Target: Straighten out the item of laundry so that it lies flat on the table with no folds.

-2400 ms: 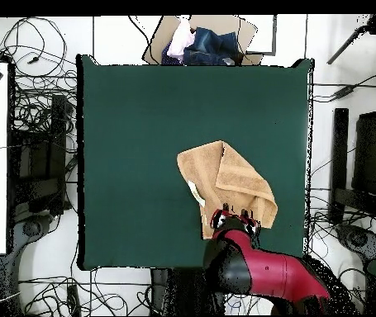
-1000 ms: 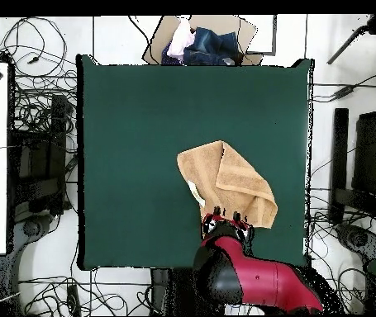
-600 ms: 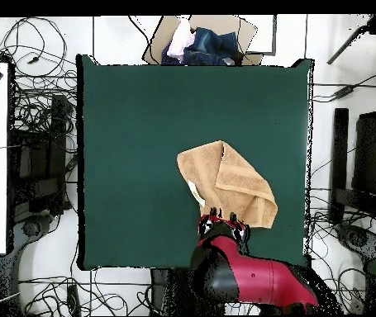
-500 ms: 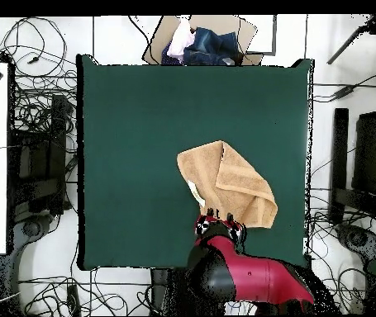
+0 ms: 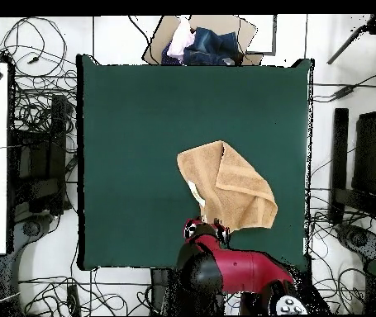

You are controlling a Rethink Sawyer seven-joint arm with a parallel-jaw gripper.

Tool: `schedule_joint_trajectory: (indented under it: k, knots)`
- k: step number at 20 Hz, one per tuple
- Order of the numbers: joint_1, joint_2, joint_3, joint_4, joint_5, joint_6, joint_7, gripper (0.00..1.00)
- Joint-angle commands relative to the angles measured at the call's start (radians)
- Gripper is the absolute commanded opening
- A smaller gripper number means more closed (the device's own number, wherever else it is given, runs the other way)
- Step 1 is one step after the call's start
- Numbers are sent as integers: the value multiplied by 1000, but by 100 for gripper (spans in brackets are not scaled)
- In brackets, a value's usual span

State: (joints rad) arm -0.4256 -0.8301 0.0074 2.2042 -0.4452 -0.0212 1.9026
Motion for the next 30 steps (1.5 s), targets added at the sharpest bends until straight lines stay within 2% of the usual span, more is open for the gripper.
schedule_joint_trajectory:
  k: [1,2,5,8,13,30]
  knots:
    - [53,155,-33,-80,40,-116,168,100]
    - [63,159,-47,-86,39,-132,165,0]
    - [86,169,-81,-93,46,-172,169,0]
    - [77,169,-78,-84,57,-145,165,0]
    - [101,178,-87,-97,82,-172,167,0]
    - [110,223,-114,-149,84,-222,149,0]
